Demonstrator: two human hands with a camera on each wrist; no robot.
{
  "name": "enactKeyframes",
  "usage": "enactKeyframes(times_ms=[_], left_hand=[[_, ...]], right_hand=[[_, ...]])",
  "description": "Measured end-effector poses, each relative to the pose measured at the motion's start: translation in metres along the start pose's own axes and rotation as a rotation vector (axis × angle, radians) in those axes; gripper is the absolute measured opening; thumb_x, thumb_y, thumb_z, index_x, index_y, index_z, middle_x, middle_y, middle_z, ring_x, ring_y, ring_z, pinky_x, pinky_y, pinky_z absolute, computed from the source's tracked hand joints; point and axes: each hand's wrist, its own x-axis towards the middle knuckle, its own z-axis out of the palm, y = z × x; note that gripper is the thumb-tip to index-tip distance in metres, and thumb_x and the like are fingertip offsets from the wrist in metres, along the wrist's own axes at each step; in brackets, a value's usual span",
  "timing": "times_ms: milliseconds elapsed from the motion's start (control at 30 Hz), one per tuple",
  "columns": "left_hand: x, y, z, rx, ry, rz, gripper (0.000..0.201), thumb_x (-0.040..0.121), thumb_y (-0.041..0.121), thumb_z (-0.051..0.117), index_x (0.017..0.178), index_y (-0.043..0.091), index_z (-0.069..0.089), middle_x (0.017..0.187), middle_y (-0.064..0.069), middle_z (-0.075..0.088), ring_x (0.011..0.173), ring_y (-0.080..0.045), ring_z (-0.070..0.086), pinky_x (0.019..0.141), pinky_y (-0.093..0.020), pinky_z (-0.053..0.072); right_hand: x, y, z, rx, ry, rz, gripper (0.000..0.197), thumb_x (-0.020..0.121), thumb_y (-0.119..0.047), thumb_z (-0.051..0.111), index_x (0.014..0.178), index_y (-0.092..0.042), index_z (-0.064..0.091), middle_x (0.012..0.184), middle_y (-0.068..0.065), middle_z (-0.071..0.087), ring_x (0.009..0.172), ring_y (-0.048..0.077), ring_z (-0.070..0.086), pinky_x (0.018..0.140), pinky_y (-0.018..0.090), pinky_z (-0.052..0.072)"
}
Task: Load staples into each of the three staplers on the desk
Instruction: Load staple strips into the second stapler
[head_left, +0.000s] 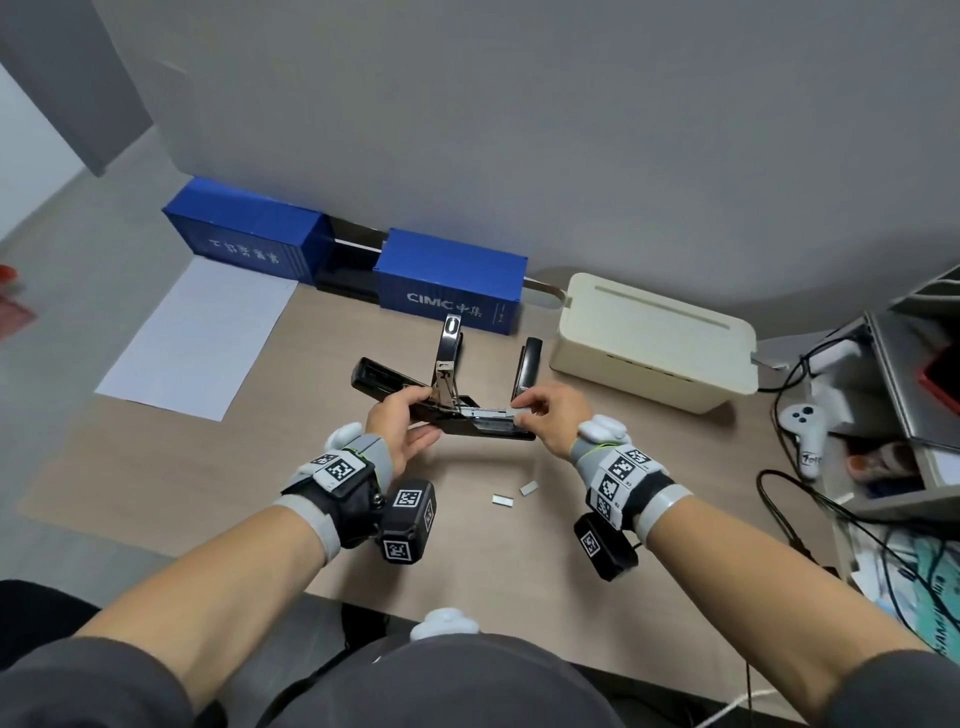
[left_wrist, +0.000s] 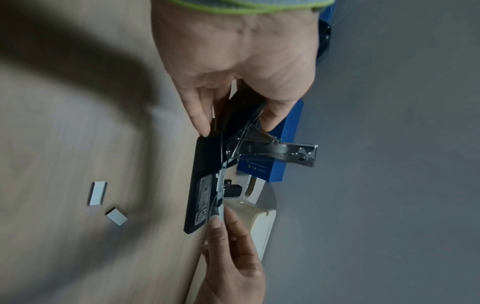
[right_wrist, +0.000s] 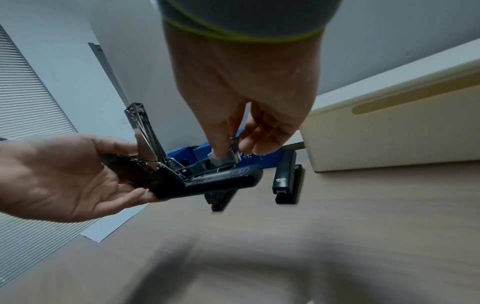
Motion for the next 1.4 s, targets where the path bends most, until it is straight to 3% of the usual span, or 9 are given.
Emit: enactKeyframes(times_ms=[233, 467, 733, 867, 967, 1100, 1200, 1267, 1400], left_hand=[[-0.002, -0.001, 0.001, 0.013, -0.002, 0.011, 0.028, 0.082, 0.027, 0.069, 0.107, 0.014, 0.064, 0.099, -0.008, 0.071, 0.086, -0.030, 0.073, 0.062, -0.031, 0.058], [-0.006, -0.002, 0.002, -0.008, -0.011, -0.006, 0.033, 0.082, 0.028, 0.070, 0.111, 0.015, 0.064, 0.108, -0.010, 0.071, 0.090, -0.030, 0.072, 0.062, -0.031, 0.058], [-0.006, 0.004, 0.004, -0.059, -0.045, -0.043, 0.039, 0.086, 0.029, 0.066, 0.122, 0.012, 0.060, 0.114, -0.015, 0.067, 0.091, -0.032, 0.070, 0.067, -0.034, 0.058], [-0.010, 0.007, 0.009, -0.038, -0.145, -0.044, 0.035, 0.092, 0.041, 0.065, 0.115, 0.016, 0.061, 0.112, -0.011, 0.070, 0.098, -0.030, 0.069, 0.074, -0.035, 0.056], [-0.013, 0.004, 0.015, 0.040, -0.225, 0.066, 0.031, 0.095, 0.040, 0.061, 0.117, 0.018, 0.059, 0.115, -0.005, 0.071, 0.104, -0.023, 0.068, 0.086, -0.034, 0.052], [-0.014, 0.001, 0.021, 0.303, -0.317, 0.364, 0.026, 0.099, 0.015, 0.056, 0.125, 0.017, 0.060, 0.114, -0.005, 0.068, 0.102, -0.017, 0.065, 0.093, -0.032, 0.052], [-0.011, 0.002, 0.024, 0.560, -0.268, 0.531, 0.024, 0.091, 0.018, 0.060, 0.095, 0.037, 0.074, 0.093, 0.006, 0.074, 0.086, -0.010, 0.065, 0.085, -0.030, 0.050], [-0.009, 0.005, 0.026, 0.582, -0.201, 0.542, 0.017, 0.085, 0.029, 0.060, 0.084, 0.039, 0.074, 0.087, 0.007, 0.074, 0.081, -0.012, 0.064, 0.081, -0.030, 0.051], [-0.010, 0.017, 0.033, 0.608, -0.241, 0.449, 0.017, 0.092, 0.035, 0.065, 0.096, 0.020, 0.071, 0.089, 0.000, 0.070, 0.084, -0.017, 0.061, 0.076, -0.028, 0.048]], right_hand=[[-0.005, 0.003, -0.002, -0.004, 0.007, -0.003, 0.019, 0.078, -0.020, 0.073, 0.098, -0.019, 0.075, 0.089, -0.003, 0.063, 0.076, 0.009, 0.053, 0.060, 0.004, 0.037], [-0.007, 0.004, 0.001, -0.012, 0.020, -0.031, 0.021, 0.076, -0.022, 0.076, 0.096, -0.022, 0.075, 0.084, -0.003, 0.056, 0.077, 0.013, 0.053, 0.059, 0.009, 0.033], [-0.007, 0.012, -0.005, 0.010, -0.021, 0.011, 0.046, 0.077, -0.035, 0.074, 0.121, -0.025, 0.063, 0.103, -0.002, 0.056, 0.096, 0.016, 0.057, 0.085, 0.026, 0.043], [-0.010, 0.011, -0.005, 0.481, -0.161, 0.268, 0.041, 0.089, -0.015, 0.065, 0.126, -0.007, 0.049, 0.094, 0.010, 0.064, 0.062, 0.017, 0.071, 0.055, 0.022, 0.051], [-0.011, 0.008, -0.010, 0.759, -0.163, 0.393, 0.033, 0.089, 0.003, 0.057, 0.119, -0.009, 0.048, 0.091, 0.010, 0.063, 0.054, 0.016, 0.070, 0.054, 0.022, 0.055], [-0.008, -0.001, -0.014, 0.751, -0.193, 0.353, 0.032, 0.088, 0.006, 0.058, 0.117, -0.005, 0.053, 0.087, 0.013, 0.065, 0.051, 0.016, 0.069, 0.055, 0.023, 0.058], [-0.005, -0.007, -0.013, 0.707, -0.218, 0.316, 0.034, 0.087, 0.007, 0.059, 0.118, -0.004, 0.055, 0.084, 0.013, 0.065, 0.050, 0.016, 0.068, 0.059, 0.027, 0.060], [-0.003, -0.009, -0.012, 0.726, -0.220, 0.300, 0.034, 0.087, 0.006, 0.059, 0.119, -0.003, 0.054, 0.085, 0.013, 0.064, 0.050, 0.016, 0.068, 0.062, 0.028, 0.059], [0.000, -0.014, -0.018, 0.737, -0.219, 0.243, 0.033, 0.089, 0.005, 0.057, 0.120, -0.004, 0.054, 0.082, 0.009, 0.062, 0.050, 0.014, 0.067, 0.062, 0.027, 0.057]])
